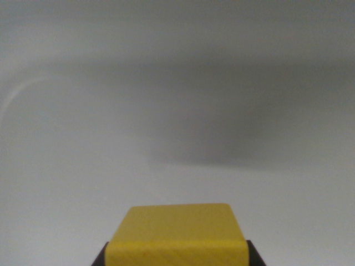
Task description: Pick yellow cube
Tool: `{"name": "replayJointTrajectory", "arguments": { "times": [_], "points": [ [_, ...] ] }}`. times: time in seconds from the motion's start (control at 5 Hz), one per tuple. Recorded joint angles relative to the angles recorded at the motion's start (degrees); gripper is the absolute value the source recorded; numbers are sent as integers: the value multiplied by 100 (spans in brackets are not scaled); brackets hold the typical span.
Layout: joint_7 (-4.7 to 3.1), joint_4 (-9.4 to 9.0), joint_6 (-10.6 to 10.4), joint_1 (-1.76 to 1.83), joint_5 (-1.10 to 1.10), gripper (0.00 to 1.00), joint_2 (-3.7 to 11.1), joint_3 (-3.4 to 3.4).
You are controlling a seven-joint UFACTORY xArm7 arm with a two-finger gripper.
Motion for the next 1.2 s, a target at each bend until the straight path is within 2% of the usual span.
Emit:
{"name": "replayJointTrajectory", "arguments": {
  "times": [0.2,0.4,0.6,0.8,1.0,1.2],
  "points": [
    [7,177,254,-3,5,100,-77,4],
    [7,177,254,-3,5,100,-77,4],
    [14,351,503,-6,10,100,-152,8],
    [14,351,503,-6,10,100,-152,8],
    [22,539,771,-9,16,100,-234,12],
    [22,539,771,-9,16,100,-234,12]
  ]
}}
